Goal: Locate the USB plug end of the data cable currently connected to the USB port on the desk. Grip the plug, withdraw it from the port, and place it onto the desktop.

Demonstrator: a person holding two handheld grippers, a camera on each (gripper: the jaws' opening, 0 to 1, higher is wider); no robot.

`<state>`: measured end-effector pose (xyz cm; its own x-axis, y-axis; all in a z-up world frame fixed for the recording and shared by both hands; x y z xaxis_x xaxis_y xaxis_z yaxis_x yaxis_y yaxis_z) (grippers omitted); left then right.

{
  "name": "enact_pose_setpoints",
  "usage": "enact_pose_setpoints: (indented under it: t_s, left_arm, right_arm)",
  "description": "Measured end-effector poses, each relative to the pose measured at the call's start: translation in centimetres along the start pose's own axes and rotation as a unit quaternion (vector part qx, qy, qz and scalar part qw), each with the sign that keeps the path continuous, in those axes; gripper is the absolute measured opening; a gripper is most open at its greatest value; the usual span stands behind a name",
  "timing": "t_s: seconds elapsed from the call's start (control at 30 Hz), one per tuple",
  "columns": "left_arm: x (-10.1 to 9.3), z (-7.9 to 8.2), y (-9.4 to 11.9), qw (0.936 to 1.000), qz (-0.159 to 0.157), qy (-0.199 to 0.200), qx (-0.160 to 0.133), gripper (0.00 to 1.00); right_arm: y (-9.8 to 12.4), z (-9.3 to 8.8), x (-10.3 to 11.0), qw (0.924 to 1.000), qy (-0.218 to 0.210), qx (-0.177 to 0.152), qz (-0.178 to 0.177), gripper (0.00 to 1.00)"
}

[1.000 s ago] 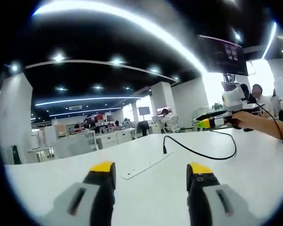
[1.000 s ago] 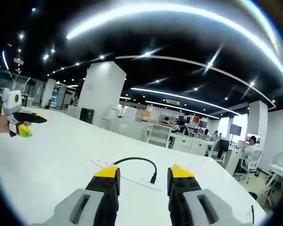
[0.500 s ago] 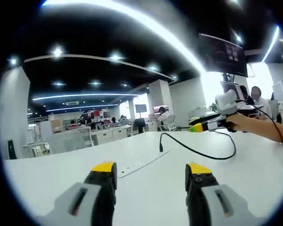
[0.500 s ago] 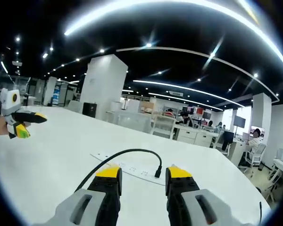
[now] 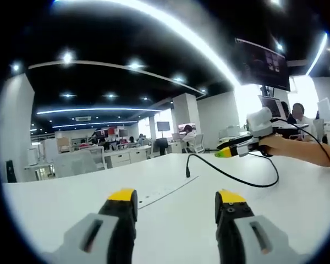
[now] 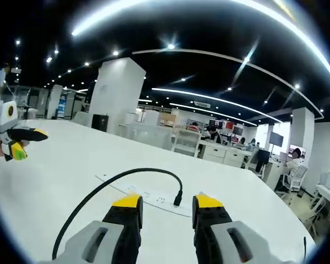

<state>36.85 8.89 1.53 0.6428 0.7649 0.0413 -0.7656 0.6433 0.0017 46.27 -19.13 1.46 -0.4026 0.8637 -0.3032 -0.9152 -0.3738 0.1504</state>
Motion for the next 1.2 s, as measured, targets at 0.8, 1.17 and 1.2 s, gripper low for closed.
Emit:
enact_pose_setpoints:
  t_s: [0.8,1.17,1.2]
  left_arm:
    - [0.2,-3.7,-3.6,0.9994,-0.012,0.008,0.030,0.57]
    - [0.2,-4.1,-5.4,0.9995,-0.019,0.005,0.025,0.57]
    - [0.2,-4.1,-5.4,0.9995,-0.019,0.005,0.025,0.57]
  right_arm:
    - [-3.1,-2.2,-1.8,0.9984,-0.051,0.001,-0.026,0.37]
    - [-4.8,-2.8,-2.4,0.9978,-0.053,0.009,-0.038,0.38]
    - [-4.9,-2.9,-2.4,0.9978,-0.053,0.009,-0.038,0.38]
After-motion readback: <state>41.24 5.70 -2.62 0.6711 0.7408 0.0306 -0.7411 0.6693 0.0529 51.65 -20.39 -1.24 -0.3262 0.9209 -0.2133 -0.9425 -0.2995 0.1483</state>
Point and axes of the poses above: the point that each gripper's makers call its tool centre point, and the gripper's own axes: y roughly backward along the fingers, x roughly to its left, z roughly out of its top, the point moved 3 cm from there along y, roughly backward along the fingers, and after that the axes turned 5 degrees about y, right-handed, at the moved point
